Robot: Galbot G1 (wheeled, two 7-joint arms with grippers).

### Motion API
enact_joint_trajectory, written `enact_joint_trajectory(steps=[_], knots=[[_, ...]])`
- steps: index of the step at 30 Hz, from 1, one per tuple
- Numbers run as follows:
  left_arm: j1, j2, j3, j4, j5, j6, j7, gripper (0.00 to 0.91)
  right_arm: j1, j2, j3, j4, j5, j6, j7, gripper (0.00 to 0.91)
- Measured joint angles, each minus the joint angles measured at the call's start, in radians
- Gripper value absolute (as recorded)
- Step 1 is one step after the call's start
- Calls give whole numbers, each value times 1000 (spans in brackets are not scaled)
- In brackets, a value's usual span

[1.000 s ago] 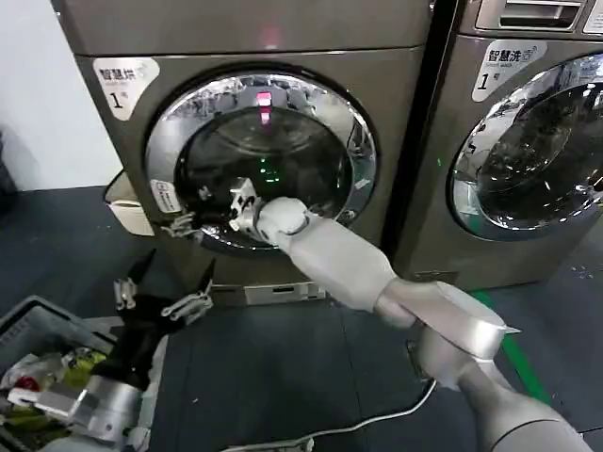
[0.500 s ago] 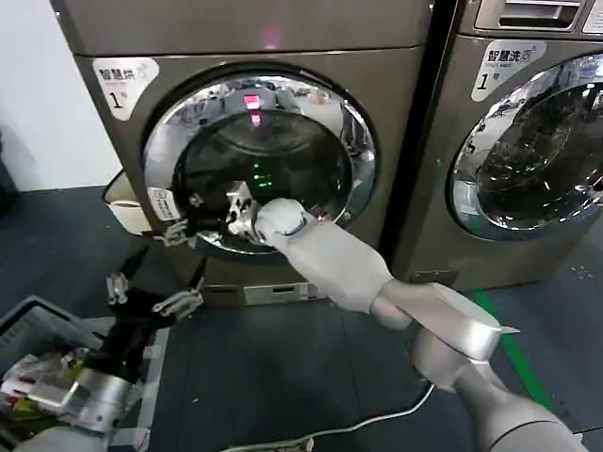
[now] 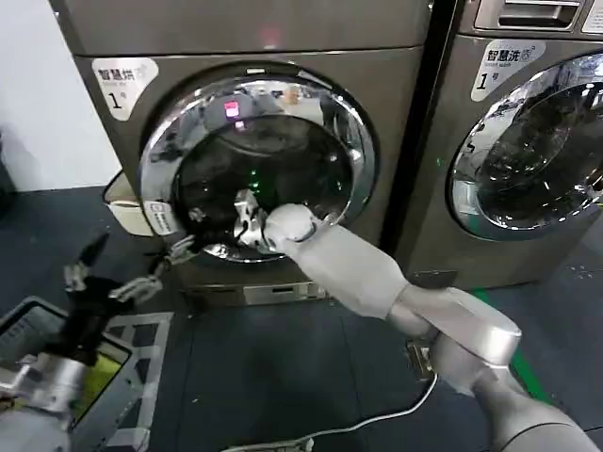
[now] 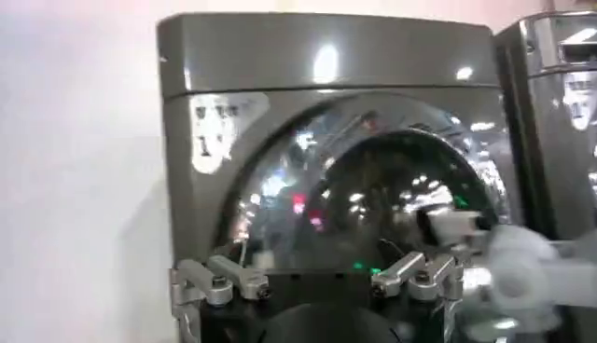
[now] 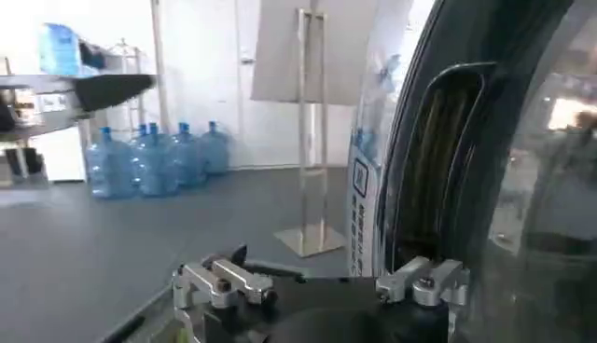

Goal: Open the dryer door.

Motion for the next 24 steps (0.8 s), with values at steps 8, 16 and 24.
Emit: enact_joint_trajectory(steps=[8, 16, 24], knots=[[-18, 50, -131, 108, -146, -28, 24, 907, -6, -81, -29, 138, 42, -14, -13, 907], [-51, 134, -137, 244, -122, -126, 95, 907, -1, -178, -56, 295, 87, -30, -33, 907], [-99, 263, -67, 396, -111, -213, 132, 907, 7, -311, -104, 475, 122, -37, -46, 907]])
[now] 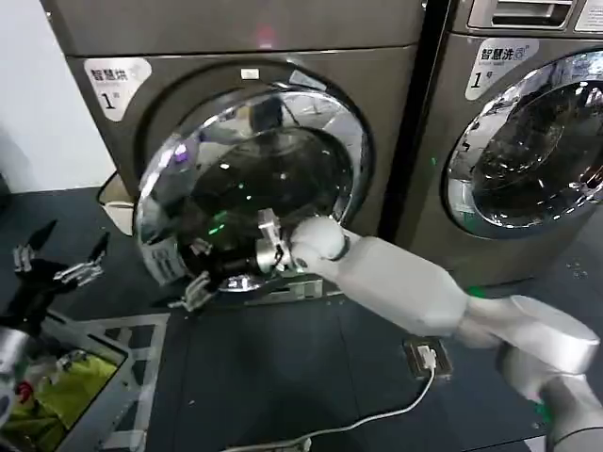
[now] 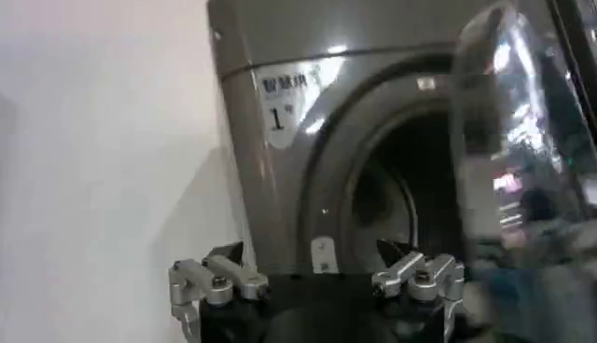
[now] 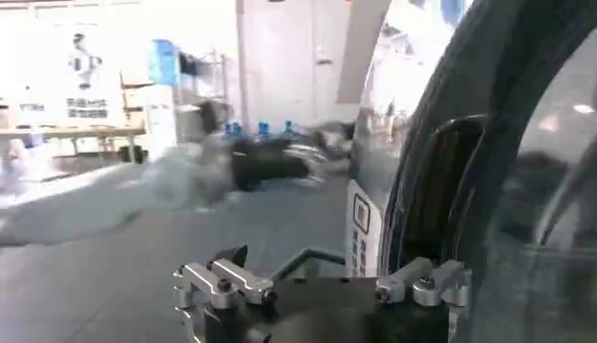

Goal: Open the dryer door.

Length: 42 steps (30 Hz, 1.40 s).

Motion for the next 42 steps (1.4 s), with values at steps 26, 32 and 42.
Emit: enact_joint_trajectory(steps=[26, 32, 42], knots=[[-205, 282, 379, 192, 38, -194, 278, 907, -47, -442, -23, 380, -19, 19, -145, 907], [-250, 302, 505, 108, 51, -186, 291, 907, -114, -547, 33, 441, -35, 26, -150, 907], [-376, 274, 699, -24, 110, -157, 273, 907, -417, -777, 373, 415, -150, 112, -138, 907]])
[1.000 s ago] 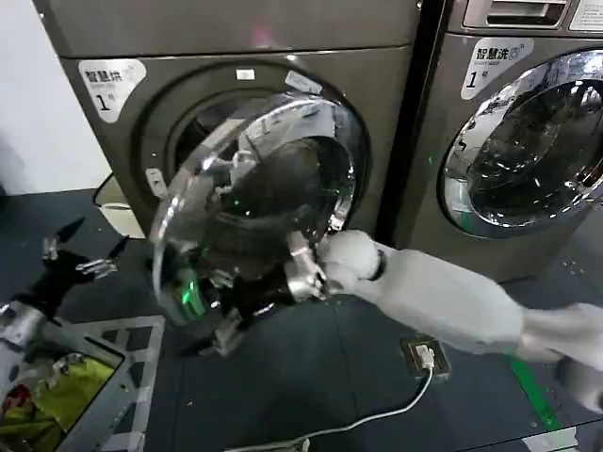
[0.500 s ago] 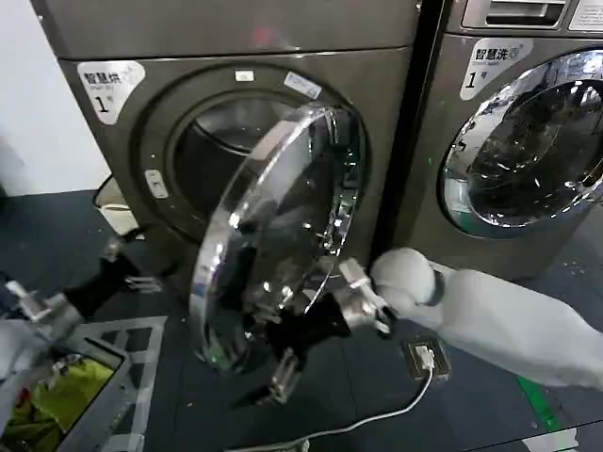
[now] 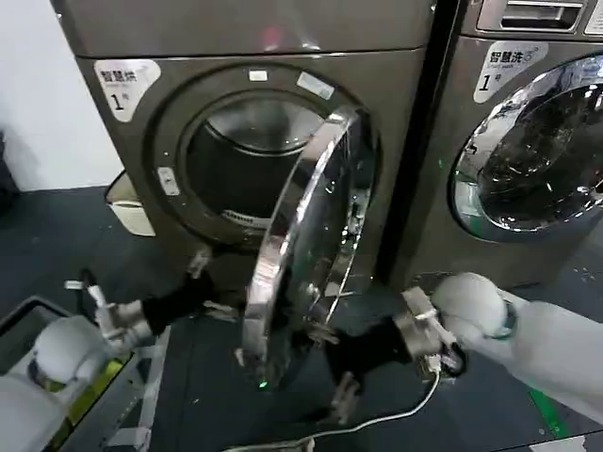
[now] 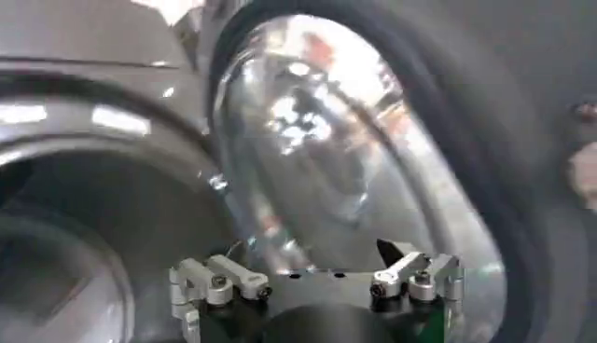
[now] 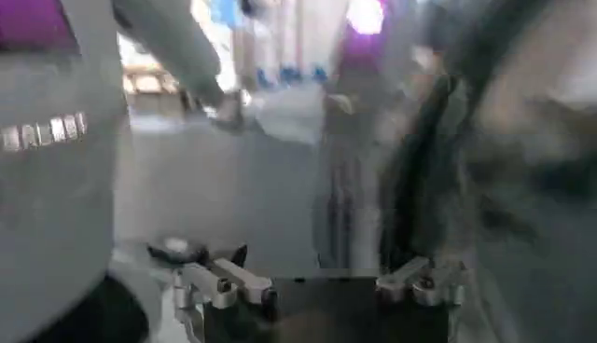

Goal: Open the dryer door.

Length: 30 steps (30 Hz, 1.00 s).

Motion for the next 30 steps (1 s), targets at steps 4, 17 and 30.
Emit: enact_joint_trajectory(steps=[4, 17, 30], knots=[[-20, -19, 43, -32, 26, -1, -4, 907, -102, -87, 146, -89, -39, 40, 35, 907], [-92, -90, 156, -94, 73, 7, -23, 907, -179, -171, 269, -704, -280, 86, 137, 907], [-139, -181, 250, -118, 130, 58, -97, 907, -513, -130, 697, -1182, -373, 50, 317, 907]])
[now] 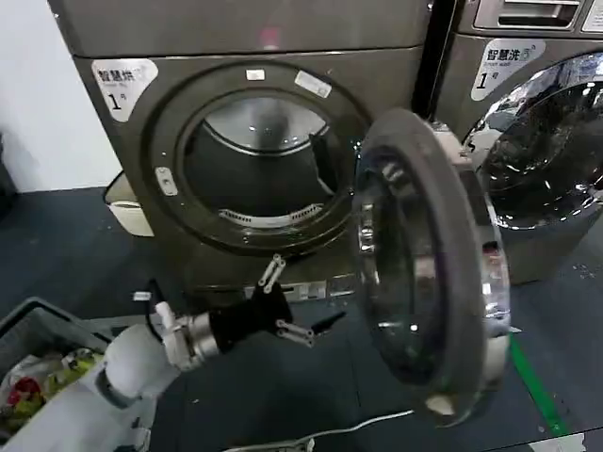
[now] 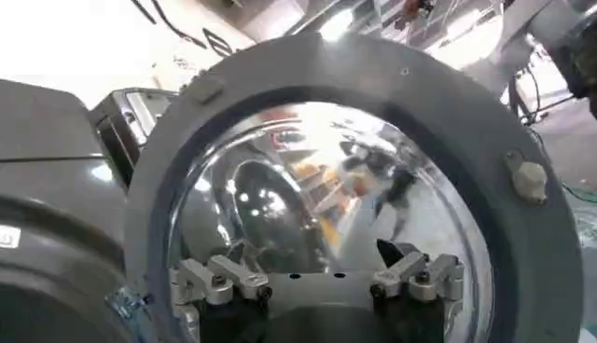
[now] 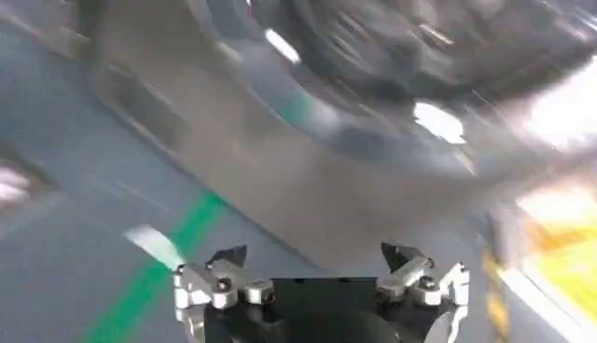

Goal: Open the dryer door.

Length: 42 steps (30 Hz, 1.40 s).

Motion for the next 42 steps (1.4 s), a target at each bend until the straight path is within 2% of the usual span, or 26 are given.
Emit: enact_joint_trajectory(steps=[4, 8, 15, 19, 25, 42], knots=[[-35, -49, 53, 4, 19, 32, -39, 907, -260, 42, 263, -10, -34, -9, 19, 907], [-73, -88, 112, 17, 35, 49, -57, 907, -522, 105, 527, 37, -53, -15, 44, 907], [-138, -156, 196, 57, 78, 61, -99, 907, -927, 263, 988, 238, -43, -21, 54, 907], [-168, -199, 237, 81, 117, 66, -141, 907, -1081, 358, 1198, 348, -42, -17, 49, 907], [-208, -273, 297, 127, 172, 69, -170, 907, -1211, 481, 1382, 486, -35, -16, 50, 907], [-298, -491, 380, 328, 259, 26, -256, 907, -1313, 768, 1542, 800, 12, -24, 82, 907]])
